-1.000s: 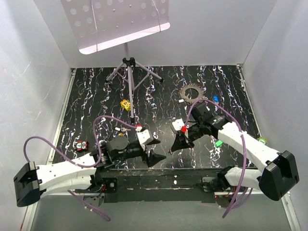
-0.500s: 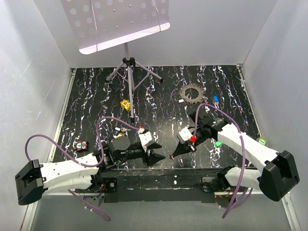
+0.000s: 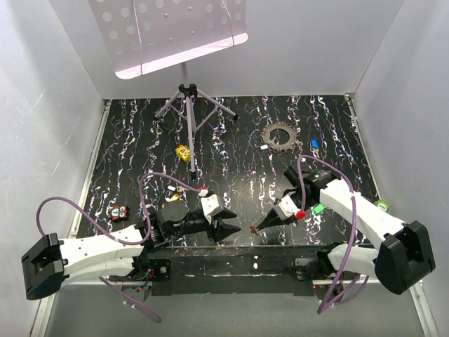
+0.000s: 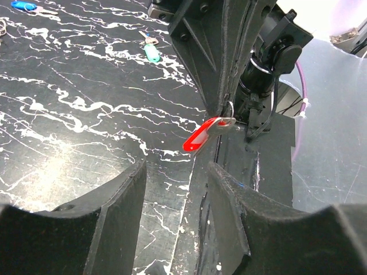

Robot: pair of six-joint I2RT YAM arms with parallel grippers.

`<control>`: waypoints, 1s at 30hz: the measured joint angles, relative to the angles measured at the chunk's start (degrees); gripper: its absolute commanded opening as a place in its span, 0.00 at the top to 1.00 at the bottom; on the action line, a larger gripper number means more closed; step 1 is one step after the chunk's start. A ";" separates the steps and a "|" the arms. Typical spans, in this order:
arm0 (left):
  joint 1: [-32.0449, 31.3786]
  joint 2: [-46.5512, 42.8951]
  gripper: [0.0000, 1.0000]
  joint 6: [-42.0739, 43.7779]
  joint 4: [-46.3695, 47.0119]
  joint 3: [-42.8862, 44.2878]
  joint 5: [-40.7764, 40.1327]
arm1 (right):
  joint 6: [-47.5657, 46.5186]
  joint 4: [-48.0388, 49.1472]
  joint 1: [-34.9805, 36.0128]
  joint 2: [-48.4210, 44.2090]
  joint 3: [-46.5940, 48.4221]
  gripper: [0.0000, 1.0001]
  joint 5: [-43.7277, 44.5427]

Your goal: Put the keys on the keyring

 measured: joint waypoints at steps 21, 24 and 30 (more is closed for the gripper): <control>0.00 2.47 0.54 0.79 1.68 -0.02 1.77 | 0.02 1.29 -0.81 0.20 -2.23 0.99 6.84; 0.00 2.45 0.55 0.72 1.77 -0.02 1.75 | 5.01 2.89 -0.81 0.20 -2.21 0.99 7.65; 0.00 4.50 0.59 -0.72 5.84 -0.02 1.97 | 16.65 6.45 -0.81 0.22 -1.27 0.99 7.30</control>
